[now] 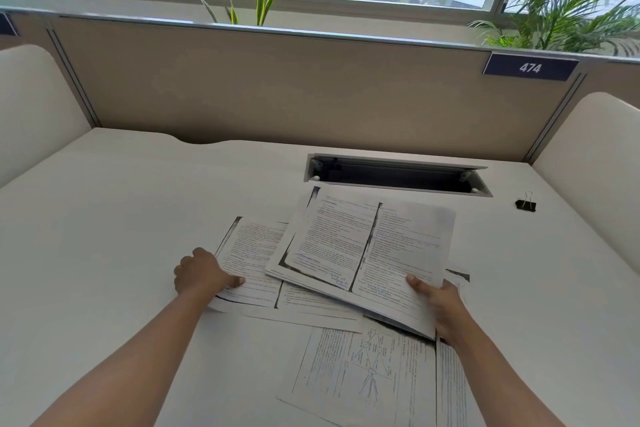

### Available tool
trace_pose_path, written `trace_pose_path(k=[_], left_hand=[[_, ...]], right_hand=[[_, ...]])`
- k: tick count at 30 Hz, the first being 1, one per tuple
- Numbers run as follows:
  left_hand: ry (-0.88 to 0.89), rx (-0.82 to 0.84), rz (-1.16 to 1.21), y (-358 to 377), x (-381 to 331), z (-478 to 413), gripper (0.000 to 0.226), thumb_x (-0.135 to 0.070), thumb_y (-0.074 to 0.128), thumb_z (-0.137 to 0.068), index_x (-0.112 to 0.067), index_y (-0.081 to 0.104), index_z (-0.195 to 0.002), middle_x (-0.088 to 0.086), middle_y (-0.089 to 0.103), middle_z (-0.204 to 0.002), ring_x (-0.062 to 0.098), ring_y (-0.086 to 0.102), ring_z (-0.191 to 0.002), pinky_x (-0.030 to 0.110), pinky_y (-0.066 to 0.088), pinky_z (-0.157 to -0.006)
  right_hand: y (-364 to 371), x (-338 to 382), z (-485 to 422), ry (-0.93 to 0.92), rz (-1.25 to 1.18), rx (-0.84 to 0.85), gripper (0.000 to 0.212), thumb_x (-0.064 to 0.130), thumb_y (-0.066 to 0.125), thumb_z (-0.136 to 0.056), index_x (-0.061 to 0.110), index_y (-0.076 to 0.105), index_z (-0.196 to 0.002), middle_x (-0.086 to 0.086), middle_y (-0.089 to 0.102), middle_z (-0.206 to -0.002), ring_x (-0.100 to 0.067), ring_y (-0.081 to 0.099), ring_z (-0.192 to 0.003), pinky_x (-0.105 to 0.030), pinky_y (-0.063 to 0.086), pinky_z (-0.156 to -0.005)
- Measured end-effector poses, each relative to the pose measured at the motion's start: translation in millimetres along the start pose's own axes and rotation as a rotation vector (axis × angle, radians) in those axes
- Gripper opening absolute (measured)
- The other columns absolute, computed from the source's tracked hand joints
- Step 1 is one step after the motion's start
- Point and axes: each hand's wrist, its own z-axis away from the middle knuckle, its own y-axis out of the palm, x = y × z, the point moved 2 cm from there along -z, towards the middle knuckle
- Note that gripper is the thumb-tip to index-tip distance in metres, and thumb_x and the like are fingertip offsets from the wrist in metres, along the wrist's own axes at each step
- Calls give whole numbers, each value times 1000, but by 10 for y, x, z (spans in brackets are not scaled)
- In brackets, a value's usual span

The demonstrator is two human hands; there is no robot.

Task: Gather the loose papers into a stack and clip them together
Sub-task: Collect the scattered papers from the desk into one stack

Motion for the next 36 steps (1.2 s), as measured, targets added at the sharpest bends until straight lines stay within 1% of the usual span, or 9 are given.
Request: trace_pose_path(k=[5,8,14,18,22,26,29,33,36], left_hand=[[-26,61,100,12,-6,-16,99,-39,88,-53,3,33,-124,22,50,-127,37,48,-120,42,43,-93],[-13,86,127,12,21,-26,96,-37,88,-53,1,35,-123,20,51,-126,35,50,-118,41,44,-92],[-2,129,121,23,27,-53,68,-34,86,-56,-5,51,-107,15,60,-117,32,55,-109,40,47,-92],[-27,124,112,20,2,-28,68,-34,85,-59,-4,51,-109,15,58,-119,33,53,-113,38,46,-92],[-31,94,141,12,-2,9,79,-29,87,-58,-1,44,-118,18,54,-123,34,52,-114,37,44,-86],[-36,64,205,11,9,45,89,-26,88,-56,1,36,-122,21,51,-125,37,51,-115,38,42,-80],[-22,51,256,11,27,65,86,-26,87,-57,-2,37,-123,20,52,-124,37,53,-112,36,39,-76],[40,75,527,42,103,28,61,-9,83,-64,-2,50,-116,20,61,-116,30,58,-91,33,45,-75],[69,108,660,86,176,-23,37,-3,75,-72,-3,59,-106,21,65,-112,34,63,-97,40,49,-89]], right_hand=[[-7,-6,-10,21,21,-8,46,11,73,-74,0,58,-116,-19,65,-113,-36,62,-104,-54,46,-97],[-21,-21,-26,35,40,1,44,13,74,-72,3,59,-112,-19,66,-112,-36,63,-102,-54,47,-96],[-21,-22,-32,33,53,6,34,9,71,-77,4,61,-109,-19,66,-112,-36,63,-102,-53,47,-97],[-21,-27,-29,25,53,6,45,10,72,-75,-2,58,-116,-19,66,-111,-36,63,-101,-53,47,-96],[-16,-21,-18,5,59,32,67,27,81,-50,4,62,-109,-16,68,-106,-34,65,-99,-51,49,-94],[-31,-42,-53,9,59,29,47,12,74,-73,-1,59,-116,-18,67,-112,-35,63,-102,-52,47,-96],[-37,-45,-68,12,72,33,39,10,72,-74,2,61,-111,-17,67,-110,-35,63,-101,-51,47,-96],[-20,-26,-72,37,121,57,31,11,74,-71,6,63,-100,-13,69,-99,-34,65,-95,-48,51,-91],[5,-5,-89,52,165,80,27,6,70,-77,4,62,-102,-11,68,-93,-31,65,-89,-40,54,-82]])
